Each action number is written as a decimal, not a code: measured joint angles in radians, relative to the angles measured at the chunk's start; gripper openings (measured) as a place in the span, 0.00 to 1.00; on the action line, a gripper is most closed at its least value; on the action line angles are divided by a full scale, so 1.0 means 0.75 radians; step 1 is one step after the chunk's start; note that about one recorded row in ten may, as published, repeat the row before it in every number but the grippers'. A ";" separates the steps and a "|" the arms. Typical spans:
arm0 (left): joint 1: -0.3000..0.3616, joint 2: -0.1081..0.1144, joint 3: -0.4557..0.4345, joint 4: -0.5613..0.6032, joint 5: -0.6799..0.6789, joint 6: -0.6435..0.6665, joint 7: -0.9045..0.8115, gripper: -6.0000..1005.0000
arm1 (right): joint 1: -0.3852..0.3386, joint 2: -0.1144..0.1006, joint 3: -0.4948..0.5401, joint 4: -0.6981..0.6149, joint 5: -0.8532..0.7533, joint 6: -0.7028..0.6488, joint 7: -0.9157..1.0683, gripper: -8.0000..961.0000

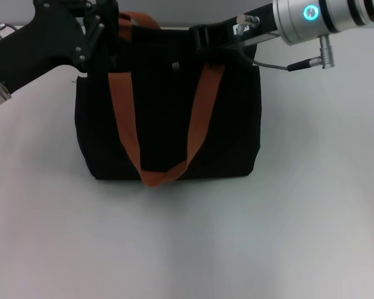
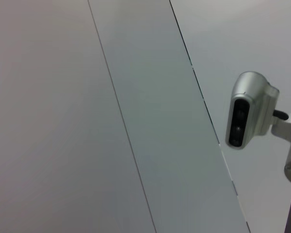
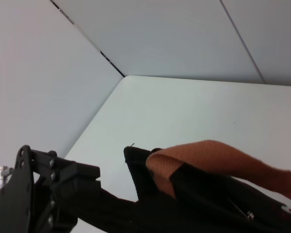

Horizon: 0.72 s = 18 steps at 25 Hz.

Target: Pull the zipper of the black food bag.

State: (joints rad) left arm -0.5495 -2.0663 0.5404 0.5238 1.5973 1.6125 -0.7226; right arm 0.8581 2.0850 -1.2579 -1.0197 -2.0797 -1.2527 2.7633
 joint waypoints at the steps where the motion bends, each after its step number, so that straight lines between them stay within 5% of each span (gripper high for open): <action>1: -0.002 0.000 0.002 -0.001 0.000 0.002 0.000 0.03 | 0.007 0.001 -0.016 0.017 0.013 0.018 -0.001 0.16; 6: -0.003 0.000 0.001 -0.004 -0.001 0.005 0.000 0.03 | 0.026 0.001 -0.048 0.061 0.075 0.030 -0.001 0.22; 18: 0.002 0.000 -0.001 -0.007 -0.003 0.014 0.000 0.04 | 0.025 0.002 -0.102 0.048 0.086 0.076 -0.001 0.18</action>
State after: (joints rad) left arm -0.5482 -2.0662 0.5399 0.5188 1.5950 1.6228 -0.7225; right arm 0.8772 2.0863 -1.3346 -0.9838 -2.0151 -1.1955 2.7625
